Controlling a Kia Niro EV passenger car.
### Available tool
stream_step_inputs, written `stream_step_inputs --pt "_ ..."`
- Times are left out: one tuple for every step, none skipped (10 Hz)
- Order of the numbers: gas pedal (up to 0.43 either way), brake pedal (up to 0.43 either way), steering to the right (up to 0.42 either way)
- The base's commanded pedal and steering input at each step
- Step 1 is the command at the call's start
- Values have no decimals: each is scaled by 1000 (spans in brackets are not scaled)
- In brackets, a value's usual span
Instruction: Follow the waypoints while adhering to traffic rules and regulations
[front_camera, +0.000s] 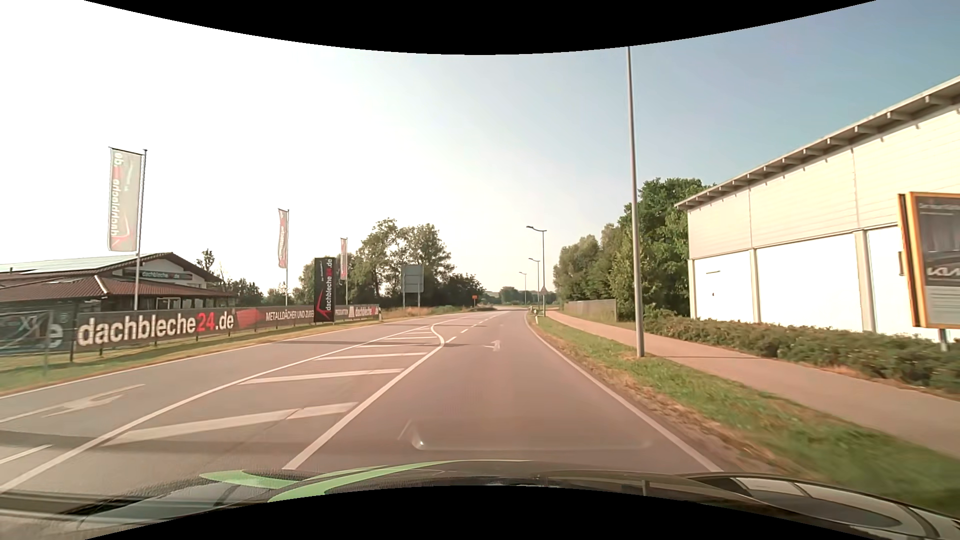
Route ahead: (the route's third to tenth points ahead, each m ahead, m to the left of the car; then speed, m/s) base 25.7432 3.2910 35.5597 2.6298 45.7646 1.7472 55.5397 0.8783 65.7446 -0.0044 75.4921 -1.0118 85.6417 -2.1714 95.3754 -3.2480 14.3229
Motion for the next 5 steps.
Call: stream_step_inputs --pt "0 207 11" --pt "0 201 11" --pt "0 201 11" --pt "0 189 11" --pt "0 116 11"
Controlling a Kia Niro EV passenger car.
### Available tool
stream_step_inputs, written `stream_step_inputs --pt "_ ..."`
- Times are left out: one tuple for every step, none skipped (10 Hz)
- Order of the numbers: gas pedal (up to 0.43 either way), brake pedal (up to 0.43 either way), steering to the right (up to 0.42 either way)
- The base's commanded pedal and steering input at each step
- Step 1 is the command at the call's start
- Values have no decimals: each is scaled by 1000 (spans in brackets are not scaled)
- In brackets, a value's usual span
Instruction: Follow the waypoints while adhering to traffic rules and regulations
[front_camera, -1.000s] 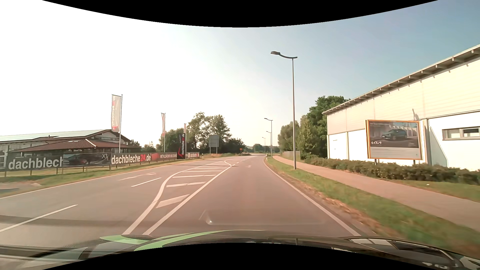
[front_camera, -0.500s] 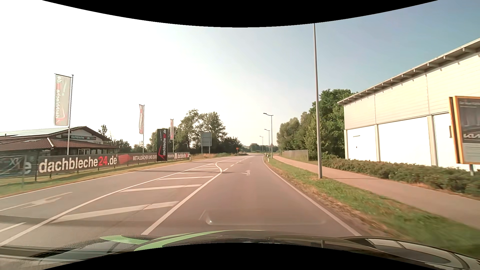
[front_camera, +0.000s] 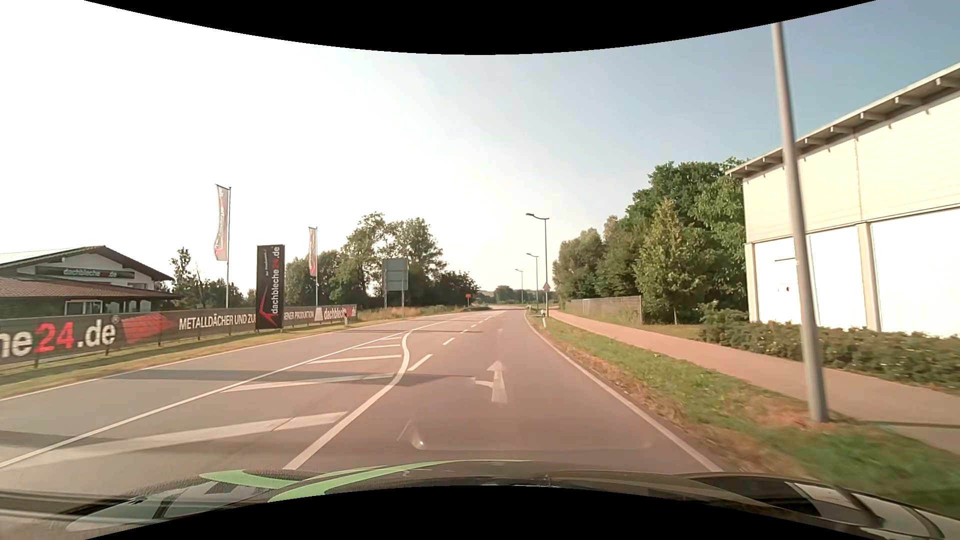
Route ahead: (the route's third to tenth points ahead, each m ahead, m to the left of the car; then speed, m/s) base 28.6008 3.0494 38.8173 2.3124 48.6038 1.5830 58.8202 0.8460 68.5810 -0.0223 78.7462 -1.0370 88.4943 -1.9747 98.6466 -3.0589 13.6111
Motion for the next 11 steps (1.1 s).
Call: stream_step_inputs --pt "0 0 11" --pt "0 0 11" --pt "0 0 11" --pt "28 0 11" --pt "47 0 11" --pt "59 0 11" --pt "67 0 11" --pt "79 0 11" --pt "79 0 11" --pt "79 0 11" --pt "79 0 11"
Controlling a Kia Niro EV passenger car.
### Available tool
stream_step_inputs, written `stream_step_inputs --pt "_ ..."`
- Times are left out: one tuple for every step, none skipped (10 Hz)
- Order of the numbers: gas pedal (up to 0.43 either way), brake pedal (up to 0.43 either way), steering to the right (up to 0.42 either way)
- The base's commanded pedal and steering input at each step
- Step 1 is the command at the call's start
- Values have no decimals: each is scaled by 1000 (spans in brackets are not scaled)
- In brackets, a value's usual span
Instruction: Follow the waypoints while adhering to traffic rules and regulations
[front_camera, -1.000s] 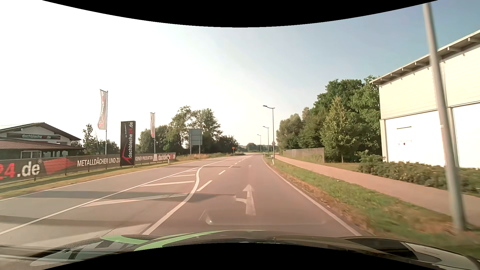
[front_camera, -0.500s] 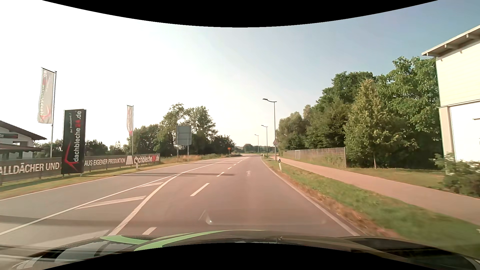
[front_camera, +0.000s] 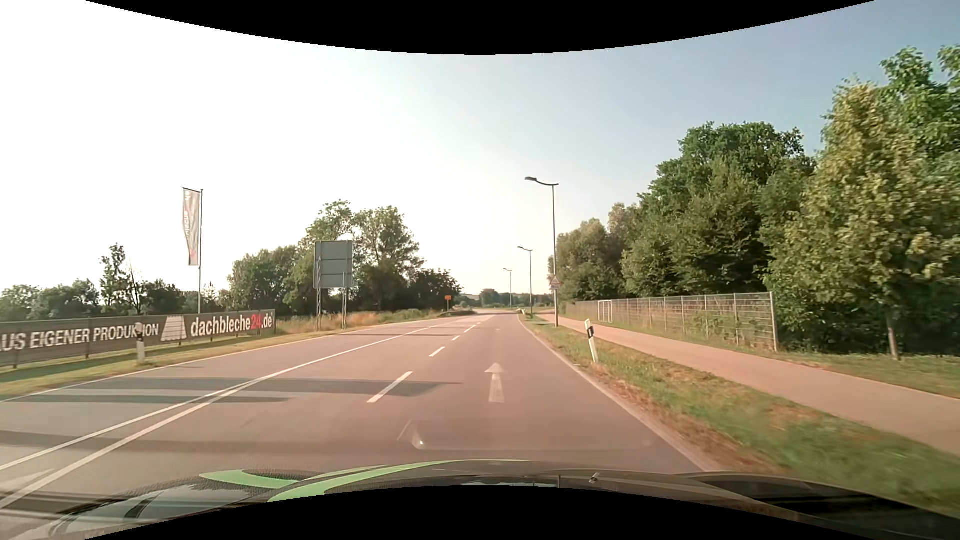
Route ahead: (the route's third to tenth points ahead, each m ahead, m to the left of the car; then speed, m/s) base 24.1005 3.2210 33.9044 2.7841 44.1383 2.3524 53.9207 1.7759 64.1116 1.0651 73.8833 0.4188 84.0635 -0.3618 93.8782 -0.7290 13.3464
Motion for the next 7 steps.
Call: stream_step_inputs --pt "79 0 11" --pt "87 0 11" --pt "110 0 10" --pt "110 0 10" --pt "110 0 9" --pt "110 0 9" --pt "118 0 9"
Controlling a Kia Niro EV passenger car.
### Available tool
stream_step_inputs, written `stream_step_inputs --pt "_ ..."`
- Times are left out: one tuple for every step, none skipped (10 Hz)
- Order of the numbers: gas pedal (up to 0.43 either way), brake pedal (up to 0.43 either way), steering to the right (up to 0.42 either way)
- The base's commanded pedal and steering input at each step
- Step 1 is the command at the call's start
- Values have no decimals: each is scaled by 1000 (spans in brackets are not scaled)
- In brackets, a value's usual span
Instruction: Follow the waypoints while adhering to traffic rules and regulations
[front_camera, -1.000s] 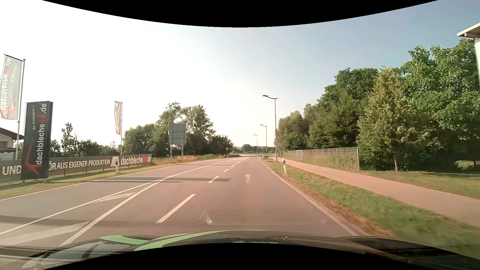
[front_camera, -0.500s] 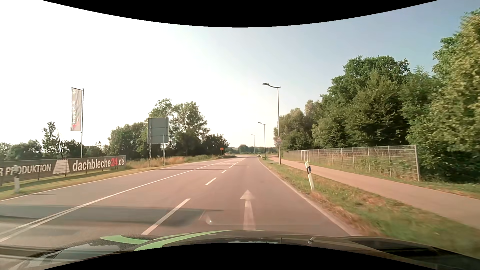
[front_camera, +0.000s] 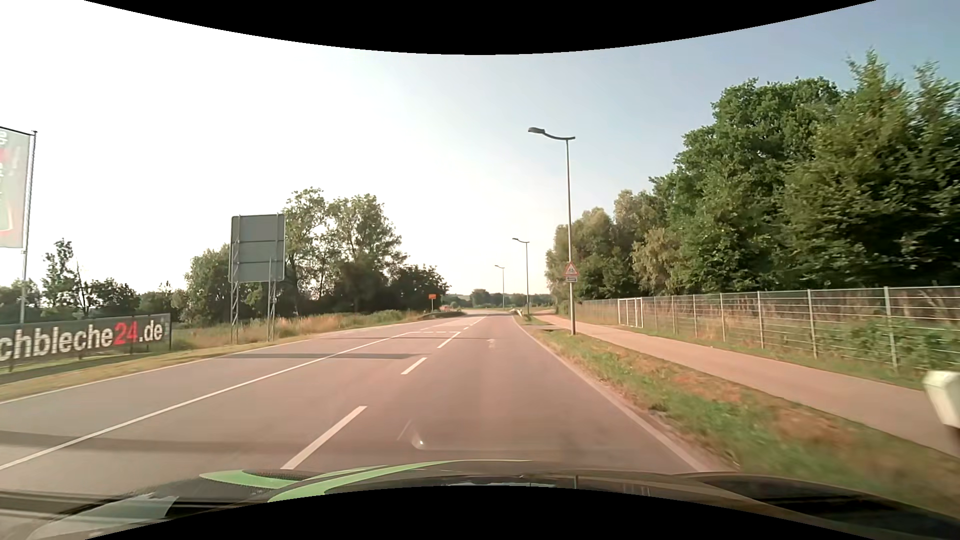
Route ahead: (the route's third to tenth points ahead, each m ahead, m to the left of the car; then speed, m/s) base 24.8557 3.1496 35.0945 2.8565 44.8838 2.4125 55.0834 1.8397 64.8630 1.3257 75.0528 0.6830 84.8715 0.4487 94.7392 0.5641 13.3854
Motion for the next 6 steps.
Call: stream_step_inputs --pt "118 0 9" --pt "118 0 9" --pt "118 0 9" --pt "118 0 9" --pt "118 0 8" --pt "118 0 7"
